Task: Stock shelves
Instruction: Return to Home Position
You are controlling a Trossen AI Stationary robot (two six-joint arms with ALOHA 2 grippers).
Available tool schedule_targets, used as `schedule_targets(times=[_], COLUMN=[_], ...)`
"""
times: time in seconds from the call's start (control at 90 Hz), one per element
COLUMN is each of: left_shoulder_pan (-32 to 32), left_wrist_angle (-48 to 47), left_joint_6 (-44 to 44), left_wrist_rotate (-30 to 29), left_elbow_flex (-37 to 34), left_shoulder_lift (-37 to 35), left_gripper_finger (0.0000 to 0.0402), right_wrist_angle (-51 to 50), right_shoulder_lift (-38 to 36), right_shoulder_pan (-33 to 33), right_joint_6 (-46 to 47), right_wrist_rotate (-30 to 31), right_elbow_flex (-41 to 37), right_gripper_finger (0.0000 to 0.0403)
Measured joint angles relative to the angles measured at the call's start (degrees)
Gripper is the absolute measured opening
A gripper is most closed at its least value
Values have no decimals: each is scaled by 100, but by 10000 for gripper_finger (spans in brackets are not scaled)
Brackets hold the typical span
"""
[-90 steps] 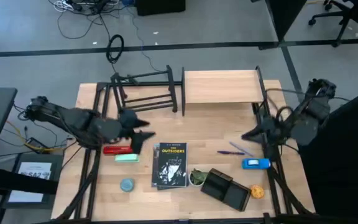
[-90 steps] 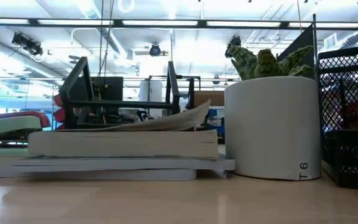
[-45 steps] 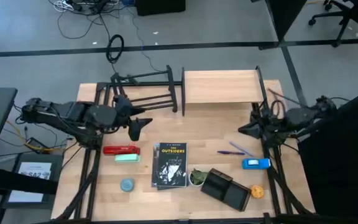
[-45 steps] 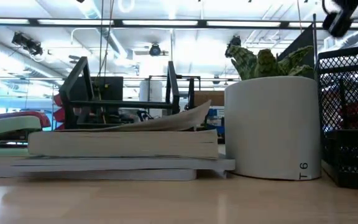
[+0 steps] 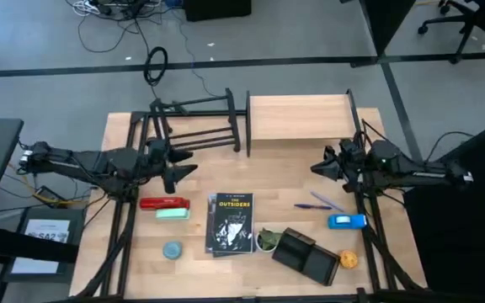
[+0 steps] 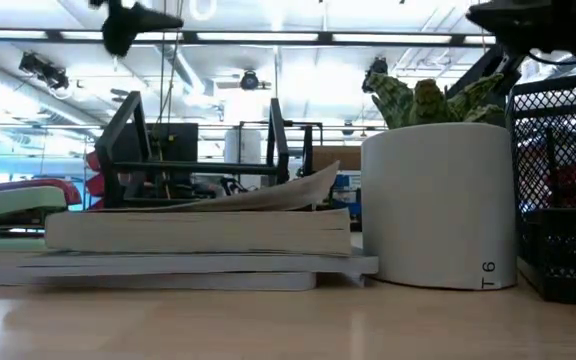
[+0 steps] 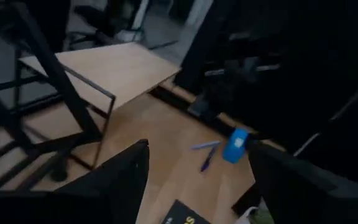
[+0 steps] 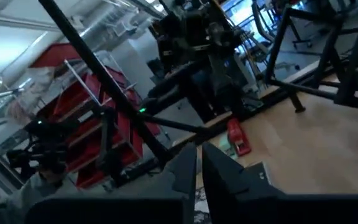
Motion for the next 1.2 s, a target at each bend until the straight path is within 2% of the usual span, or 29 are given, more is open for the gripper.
schedule_targets(times=[0.1, 0.211, 0.322, 0.556, 0.667, 0.8, 0.967, 1.2], left_shoulder_pan=[65, 139, 167, 167, 186, 227, 306, 313], left_wrist_angle=[1046, 1739, 1651, 1192, 1165, 1185, 1174, 725], left_joint_6=[510, 967, 1148, 1306, 1354, 1451, 1632, 1417], left_wrist_rotate=[101, 466, 656, 586, 239, 111, 6, -145], left_elbow_flex=[-778, -1425, -1730, -2137, -2420, -2661, -2973, -3193], left_shoulder_lift=[-629, -1239, -1873, -2904, -2990, -2990, -2988, -2936], left_gripper_finger=[253, 253, 253, 253, 253, 253, 253, 253], right_wrist_angle=[12, 10, 56, 715, 1043, 748, 613, 323], right_shoulder_lift=[-54, -146, -293, -850, -1137, -1329, -1334, -1332], right_shoulder_pan=[-189, -367, -422, -420, -422, -409, -407, -407], right_joint_6=[-221, -350, -589, -862, -833, -1104, -1483, -1237], right_wrist_rotate=[-48, -53, -93, -46, 540, 1255, 1277, 1237], right_elbow_flex=[-98, -282, -483, -1099, -1406, -1429, -1431, -1433], right_gripper_finger=[0, 0, 0, 0, 0, 0, 0, 0])
